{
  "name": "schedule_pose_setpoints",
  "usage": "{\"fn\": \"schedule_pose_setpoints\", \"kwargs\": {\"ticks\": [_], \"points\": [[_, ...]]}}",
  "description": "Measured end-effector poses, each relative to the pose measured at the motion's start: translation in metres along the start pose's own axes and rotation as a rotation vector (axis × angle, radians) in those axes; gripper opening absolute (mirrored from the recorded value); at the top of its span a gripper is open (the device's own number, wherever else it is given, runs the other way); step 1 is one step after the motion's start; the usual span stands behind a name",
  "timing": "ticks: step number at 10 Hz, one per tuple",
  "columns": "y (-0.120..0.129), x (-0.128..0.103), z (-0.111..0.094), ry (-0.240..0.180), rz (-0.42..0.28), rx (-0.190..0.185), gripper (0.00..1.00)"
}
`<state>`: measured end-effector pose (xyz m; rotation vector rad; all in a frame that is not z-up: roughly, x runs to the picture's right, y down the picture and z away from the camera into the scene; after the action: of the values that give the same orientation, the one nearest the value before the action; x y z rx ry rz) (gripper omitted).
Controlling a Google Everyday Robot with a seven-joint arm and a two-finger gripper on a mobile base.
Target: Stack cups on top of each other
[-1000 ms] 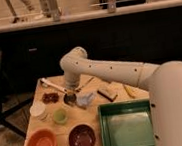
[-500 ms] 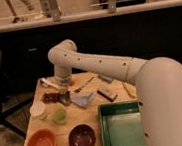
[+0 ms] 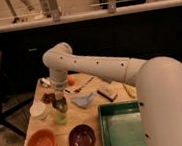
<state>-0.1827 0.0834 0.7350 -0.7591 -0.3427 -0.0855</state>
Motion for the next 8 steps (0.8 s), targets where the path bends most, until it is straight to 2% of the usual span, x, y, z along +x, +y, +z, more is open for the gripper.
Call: {"fn": "schedule_pose_setpoints", "kwargs": {"ticks": [3, 8], "points": [[0.010, -0.022, 0.015, -0.025, -0.011, -0.024, 0.18], [0.011, -0.012, 0.038, -0.054, 0.025, -0.043, 0.18]]}}
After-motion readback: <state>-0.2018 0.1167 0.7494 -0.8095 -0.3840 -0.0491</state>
